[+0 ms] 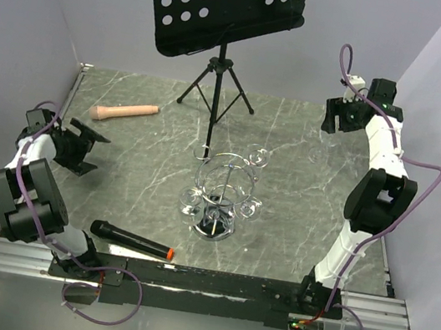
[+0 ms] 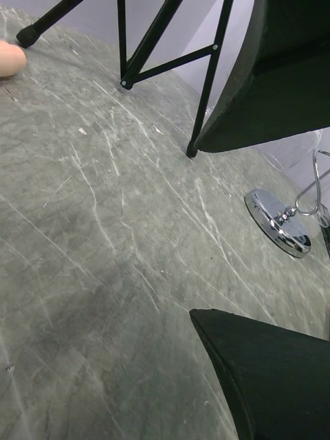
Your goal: Take the wine glass off the wine glass rack
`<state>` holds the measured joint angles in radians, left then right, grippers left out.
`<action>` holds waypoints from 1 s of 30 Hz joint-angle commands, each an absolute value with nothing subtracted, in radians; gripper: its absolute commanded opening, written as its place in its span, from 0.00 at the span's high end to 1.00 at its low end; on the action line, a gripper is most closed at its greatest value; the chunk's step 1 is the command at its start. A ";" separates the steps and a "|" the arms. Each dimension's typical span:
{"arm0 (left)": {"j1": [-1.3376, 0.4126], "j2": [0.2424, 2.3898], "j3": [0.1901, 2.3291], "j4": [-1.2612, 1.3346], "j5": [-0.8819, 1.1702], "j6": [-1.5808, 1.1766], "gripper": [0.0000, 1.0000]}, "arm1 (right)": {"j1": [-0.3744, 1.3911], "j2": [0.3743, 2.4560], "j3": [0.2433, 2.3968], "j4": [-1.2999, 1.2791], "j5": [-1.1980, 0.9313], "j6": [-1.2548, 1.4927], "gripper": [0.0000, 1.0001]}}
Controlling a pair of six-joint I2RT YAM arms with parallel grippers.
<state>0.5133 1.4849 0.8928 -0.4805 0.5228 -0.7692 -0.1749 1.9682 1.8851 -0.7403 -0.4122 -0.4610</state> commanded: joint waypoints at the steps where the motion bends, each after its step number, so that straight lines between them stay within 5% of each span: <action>1: 0.525 1.439 0.904 -0.482 0.515 -0.752 0.00 | -0.186 1.954 1.942 -0.675 -0.436 -0.440 0.58; 9: 0.529 1.427 0.881 -0.469 0.534 -0.768 0.00 | -0.186 1.953 1.934 -0.680 -0.417 -0.417 0.42; 18: 0.529 1.434 0.879 -0.462 0.549 -0.767 0.00 | -0.186 1.921 1.922 -0.666 -0.377 -0.382 0.00; 30: 0.525 1.463 0.937 -0.374 0.738 -0.649 0.00 | -0.184 1.798 1.918 -0.669 -0.410 -0.305 0.00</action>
